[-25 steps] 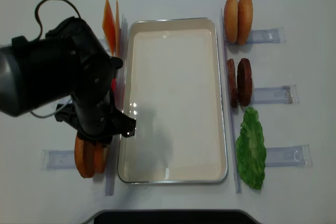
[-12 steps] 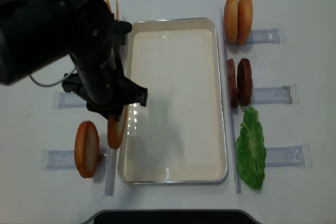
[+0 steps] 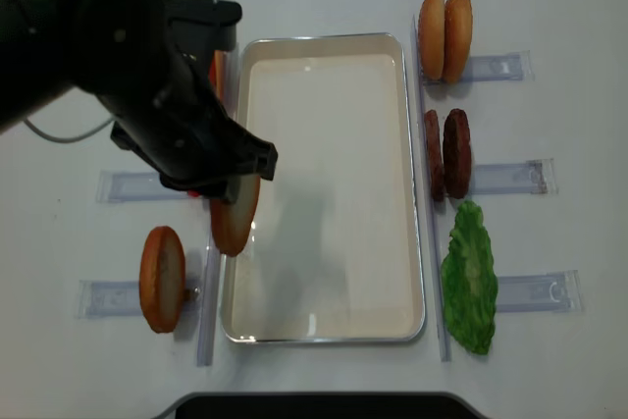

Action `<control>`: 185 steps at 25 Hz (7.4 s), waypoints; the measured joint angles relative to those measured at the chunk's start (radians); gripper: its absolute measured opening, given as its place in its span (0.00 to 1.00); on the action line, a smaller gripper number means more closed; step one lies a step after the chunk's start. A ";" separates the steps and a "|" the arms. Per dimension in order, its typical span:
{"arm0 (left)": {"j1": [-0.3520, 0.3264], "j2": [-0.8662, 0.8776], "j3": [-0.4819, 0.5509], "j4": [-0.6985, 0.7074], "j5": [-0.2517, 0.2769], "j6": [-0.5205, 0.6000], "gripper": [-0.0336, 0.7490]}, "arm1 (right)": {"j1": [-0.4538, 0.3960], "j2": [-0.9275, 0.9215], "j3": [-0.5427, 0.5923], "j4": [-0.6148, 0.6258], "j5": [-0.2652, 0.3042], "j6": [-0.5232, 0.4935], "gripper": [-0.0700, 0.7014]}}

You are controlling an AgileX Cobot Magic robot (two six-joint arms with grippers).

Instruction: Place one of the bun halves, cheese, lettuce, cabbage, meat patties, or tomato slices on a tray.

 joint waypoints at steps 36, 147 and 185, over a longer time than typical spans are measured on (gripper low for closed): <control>0.502 0.043 0.556 -1.491 -0.350 1.364 0.22 | 0.000 0.000 0.000 0.000 0.000 0.000 0.40; 0.424 0.326 0.521 -1.615 -0.397 1.534 0.62 | 0.000 0.000 0.000 0.000 0.000 0.000 0.40; 0.424 0.017 0.110 -0.444 -0.077 0.536 0.62 | 0.000 0.000 0.000 0.000 0.000 0.000 0.40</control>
